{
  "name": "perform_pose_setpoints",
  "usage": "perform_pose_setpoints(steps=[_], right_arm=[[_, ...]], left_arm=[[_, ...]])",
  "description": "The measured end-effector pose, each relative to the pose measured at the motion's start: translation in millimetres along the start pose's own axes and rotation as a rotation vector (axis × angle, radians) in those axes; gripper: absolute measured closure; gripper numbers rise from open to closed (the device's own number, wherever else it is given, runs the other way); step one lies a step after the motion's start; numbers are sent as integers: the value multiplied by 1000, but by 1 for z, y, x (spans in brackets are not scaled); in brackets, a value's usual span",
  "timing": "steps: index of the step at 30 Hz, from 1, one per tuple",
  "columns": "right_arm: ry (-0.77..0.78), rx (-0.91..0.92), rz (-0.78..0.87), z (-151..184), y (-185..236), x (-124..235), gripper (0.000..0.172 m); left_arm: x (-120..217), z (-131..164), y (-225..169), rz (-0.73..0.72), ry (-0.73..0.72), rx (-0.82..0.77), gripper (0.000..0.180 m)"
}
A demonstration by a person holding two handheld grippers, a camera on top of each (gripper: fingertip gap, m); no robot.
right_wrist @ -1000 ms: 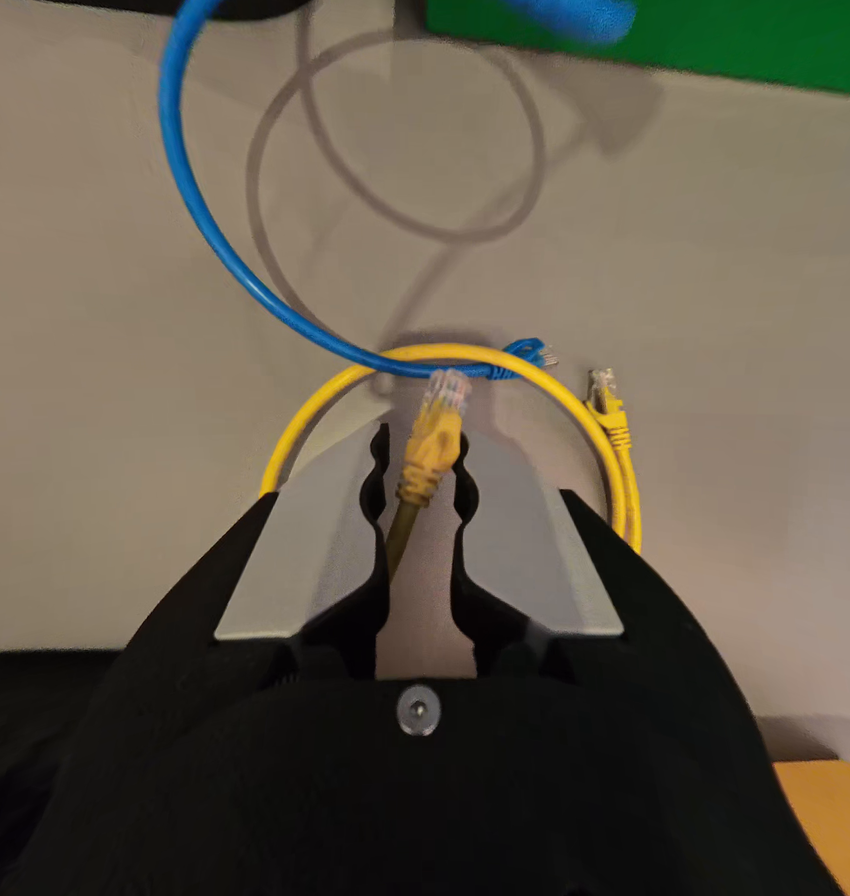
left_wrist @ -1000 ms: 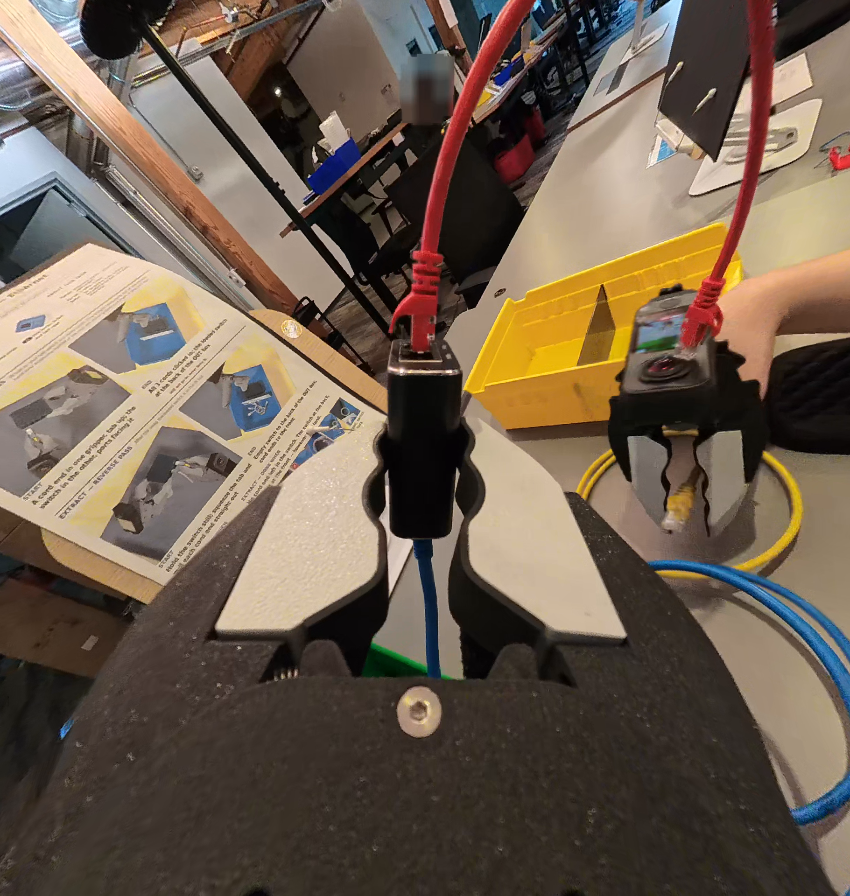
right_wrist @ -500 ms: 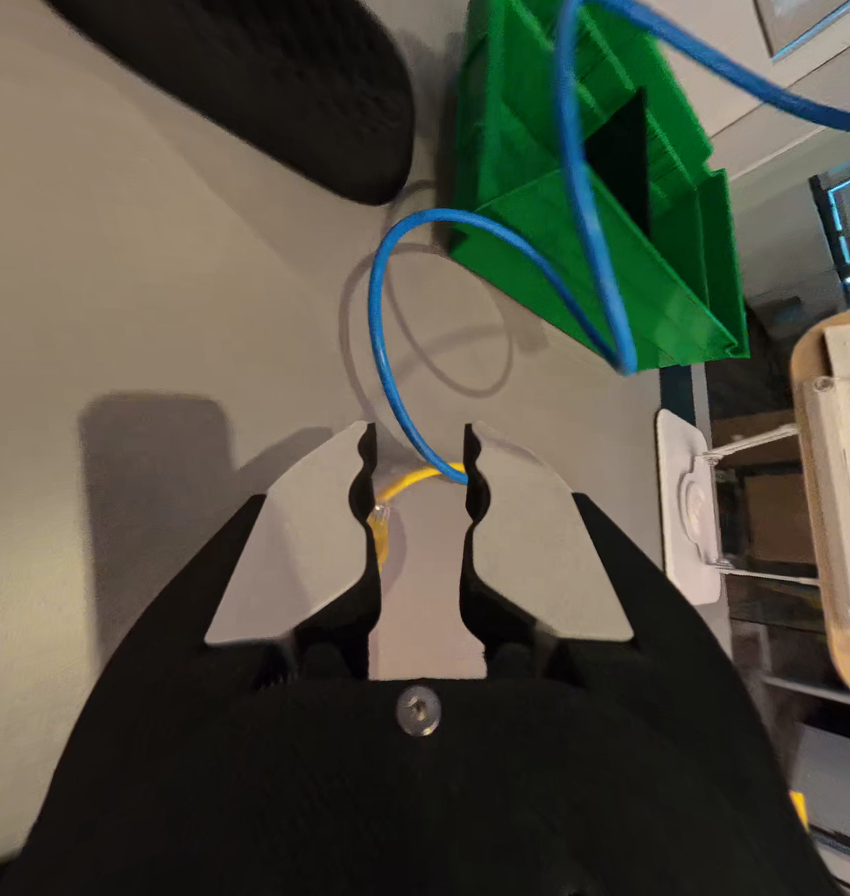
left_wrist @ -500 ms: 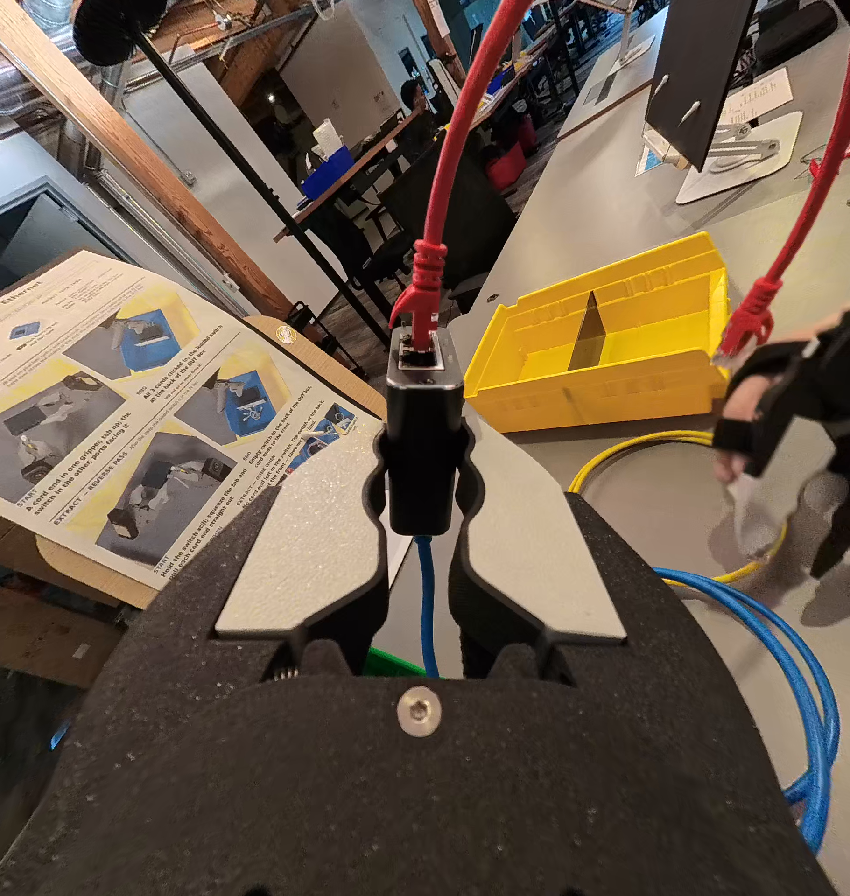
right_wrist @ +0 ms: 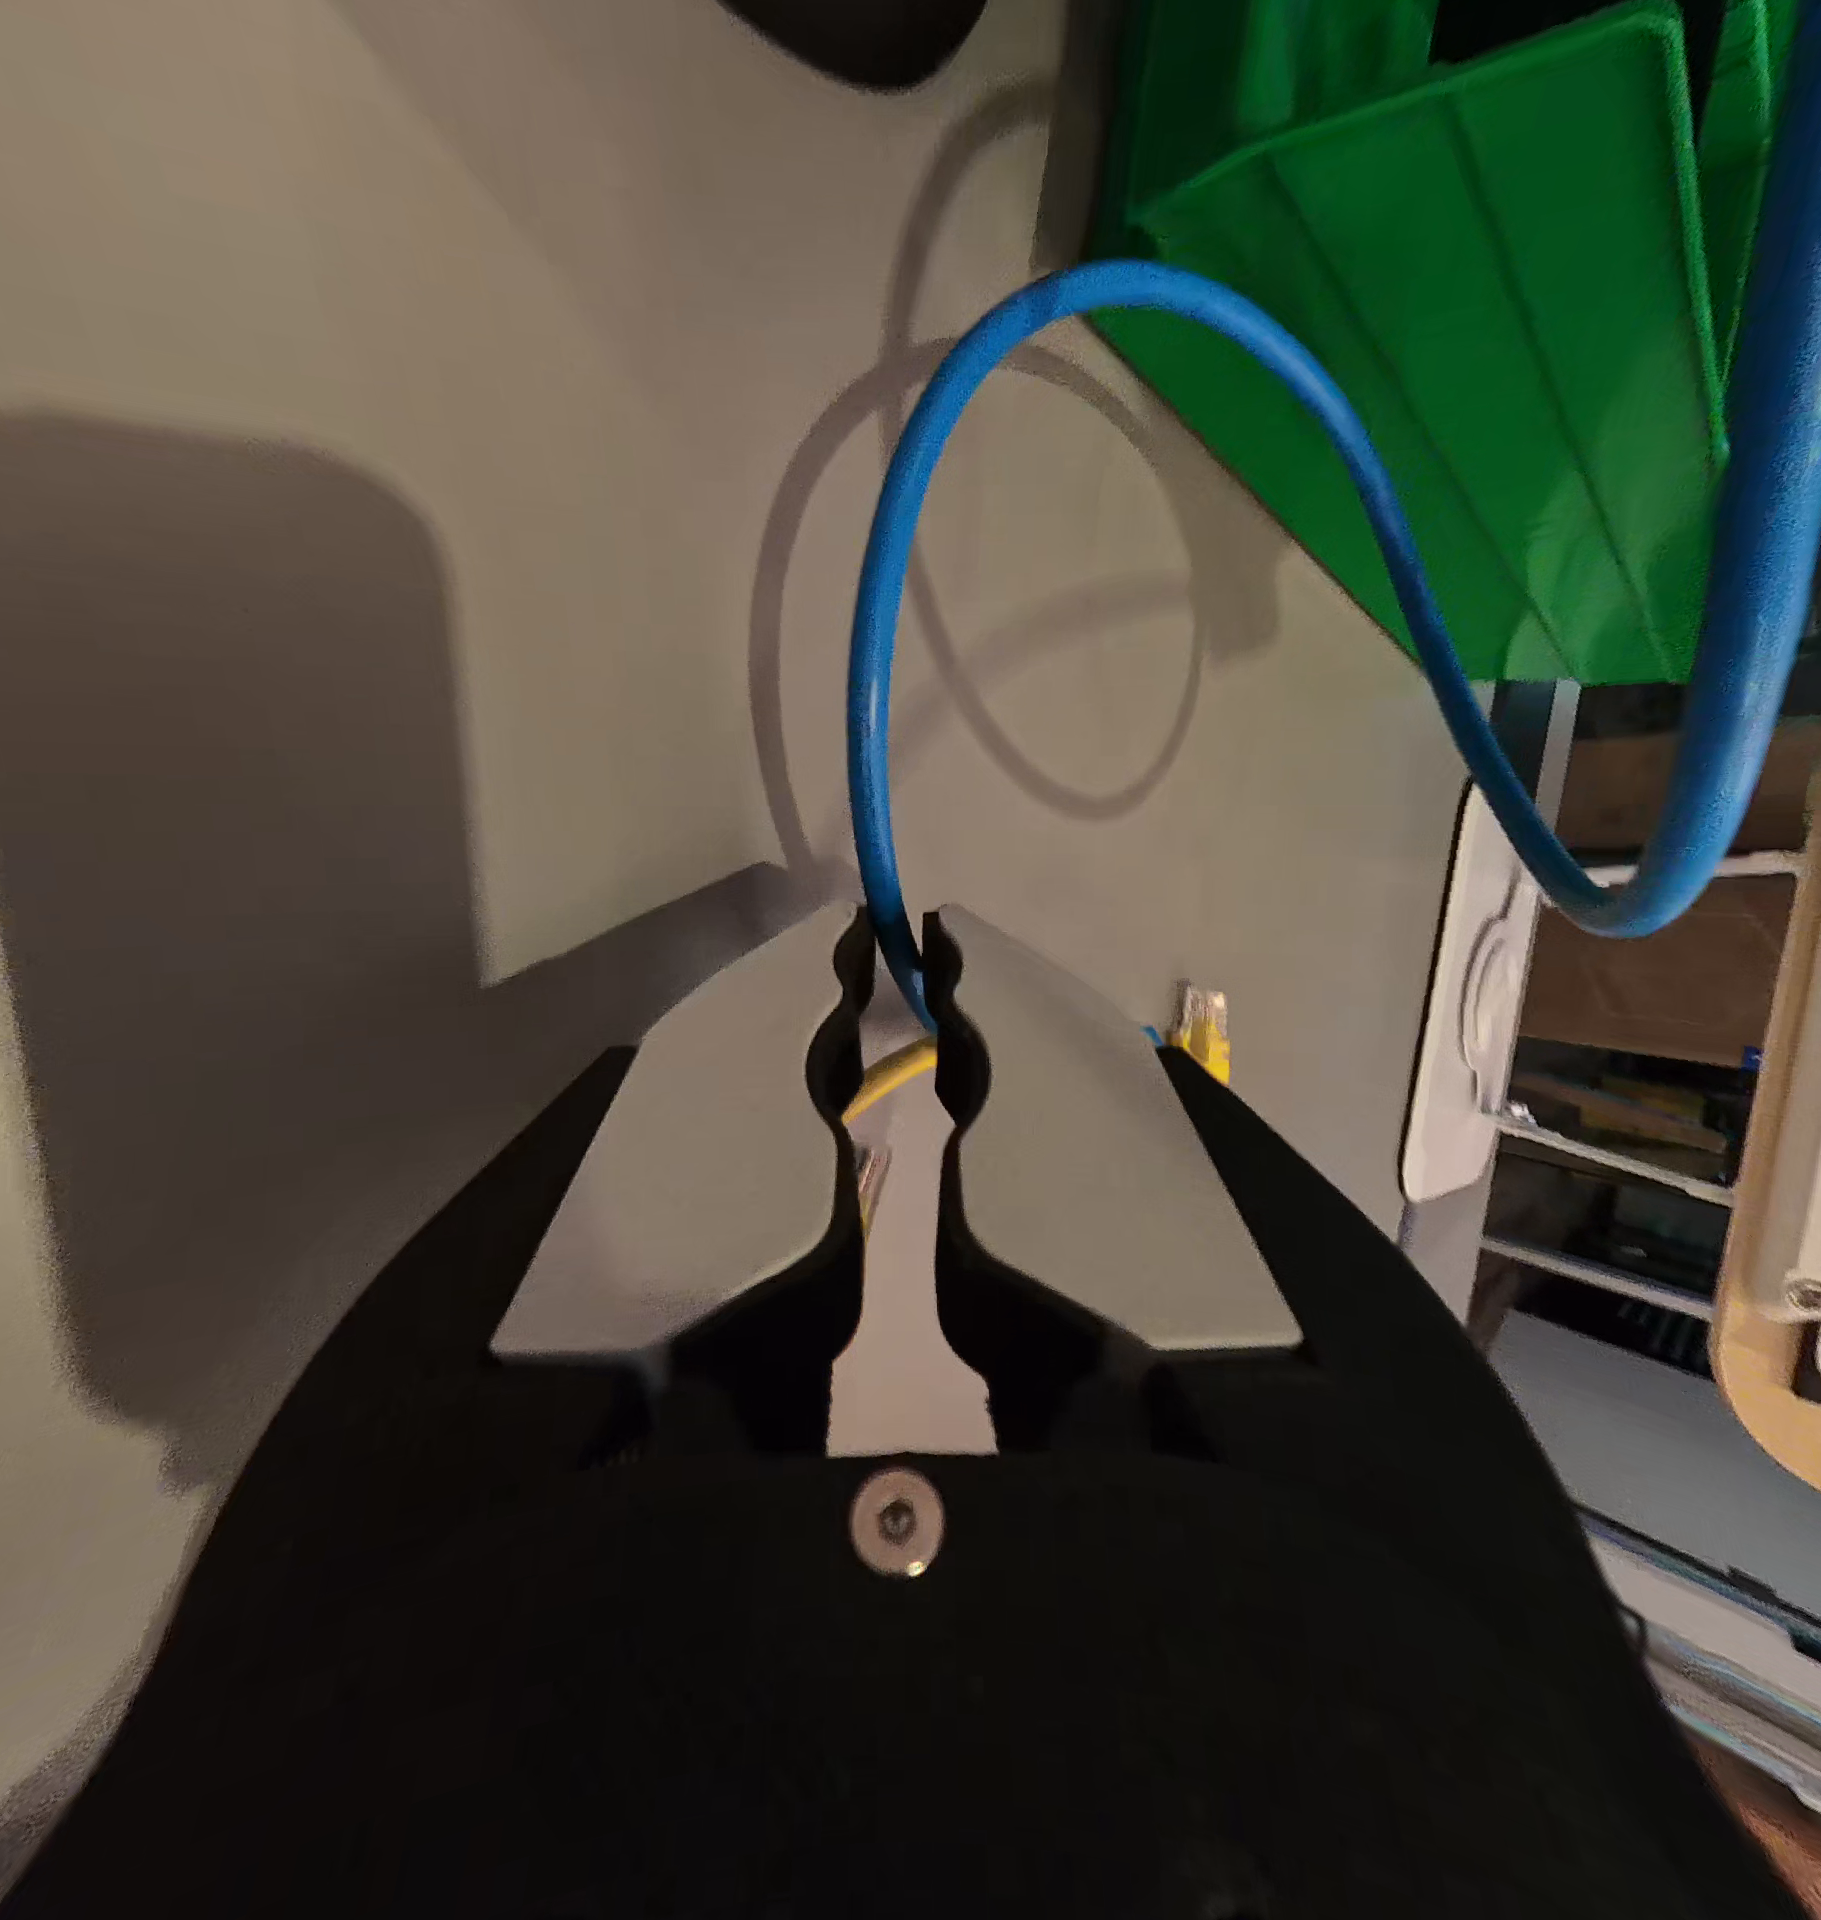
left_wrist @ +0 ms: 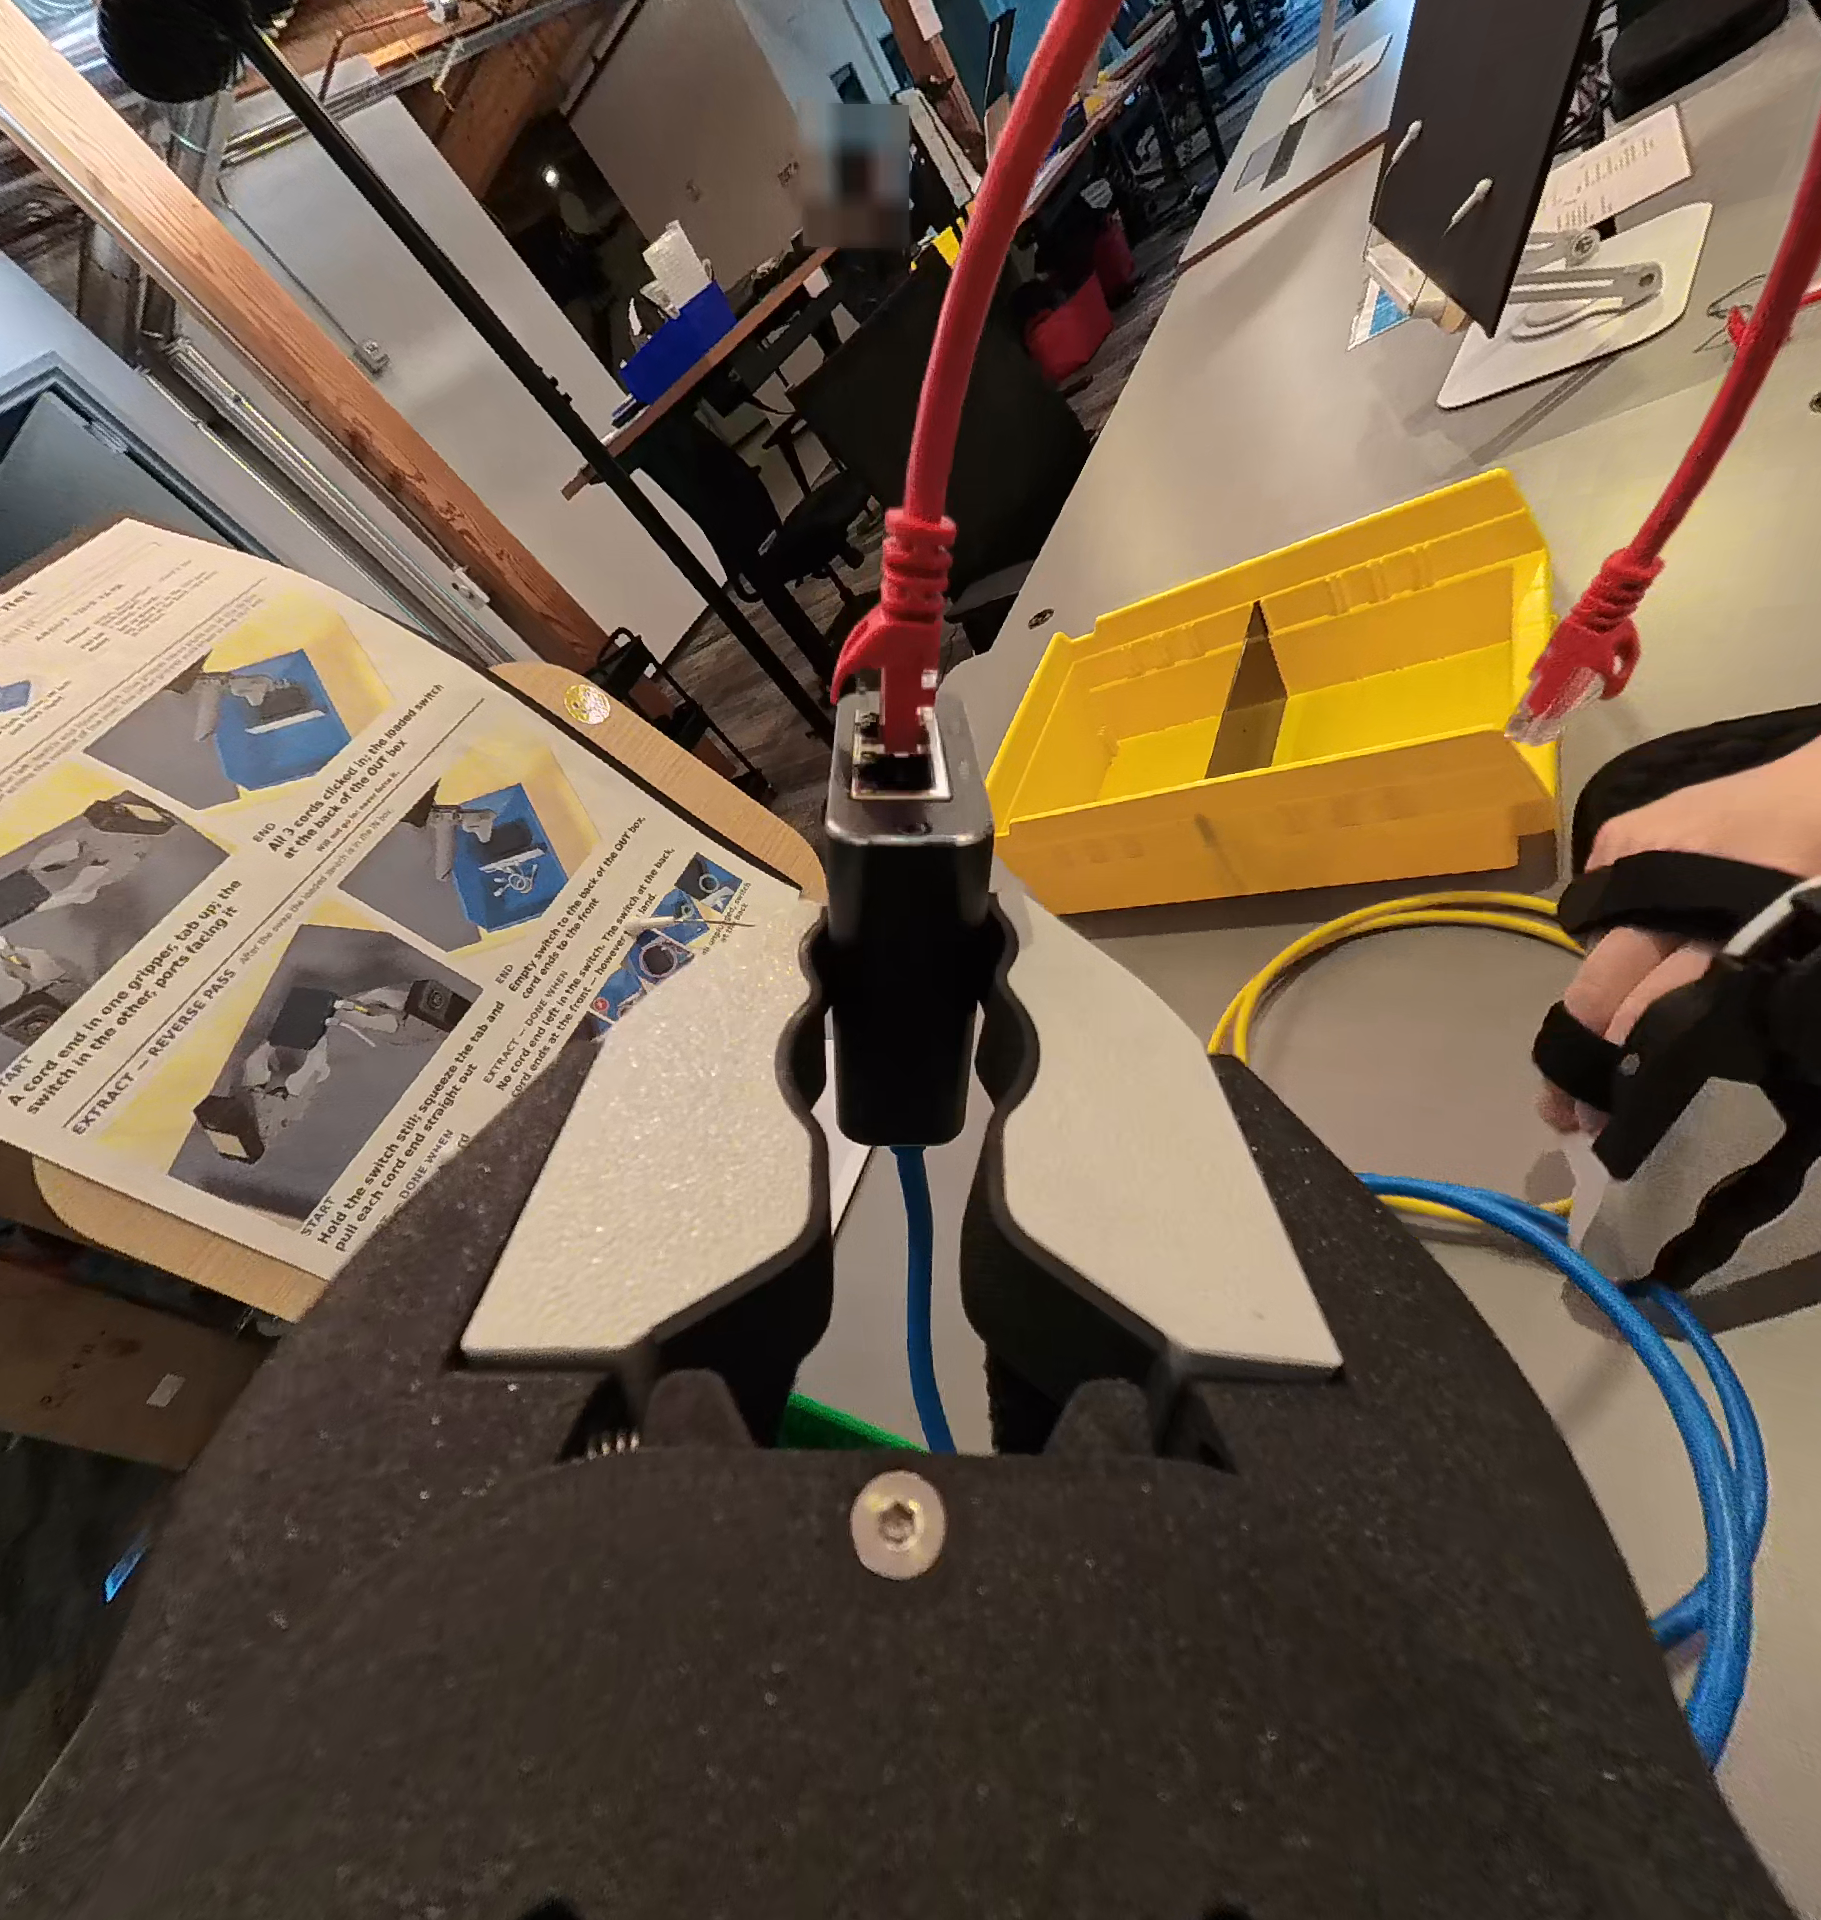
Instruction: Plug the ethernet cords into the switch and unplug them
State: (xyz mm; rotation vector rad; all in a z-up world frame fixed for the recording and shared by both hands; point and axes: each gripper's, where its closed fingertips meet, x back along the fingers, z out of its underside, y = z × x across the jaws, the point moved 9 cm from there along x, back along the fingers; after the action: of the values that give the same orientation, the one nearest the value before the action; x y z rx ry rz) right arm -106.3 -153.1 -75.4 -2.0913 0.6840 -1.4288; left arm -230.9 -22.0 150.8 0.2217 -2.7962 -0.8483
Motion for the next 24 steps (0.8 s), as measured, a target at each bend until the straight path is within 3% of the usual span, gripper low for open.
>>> perform_pose_setpoints(steps=[7, 11, 14, 17, 21, 24], right_arm=[[191, -70, -50, 12, 2, 28, 164], [-27, -134, -14, -5, -11, 50, 165], [-205, -19, 21, -26, -4, 52, 165], [-237, 73, 9, -36, 17, 31, 165], [-262, -13, -55, -41, 36, 12, 164], [-326, -136, -115, -39, 38, 24, 152]], left_arm=[[-15, -3, -9, 40, 12, -20, 156], [-20, -4, -11, 19, 39, -36, 156], [-15, -7, -10, 11, 25, -22, 156], [-7, -10, -9, 6, 11, -19, 156], [-2, -11, -12, 18, 42, -43, 156], [1, -11, -11, -3, 50, -57, 156]])
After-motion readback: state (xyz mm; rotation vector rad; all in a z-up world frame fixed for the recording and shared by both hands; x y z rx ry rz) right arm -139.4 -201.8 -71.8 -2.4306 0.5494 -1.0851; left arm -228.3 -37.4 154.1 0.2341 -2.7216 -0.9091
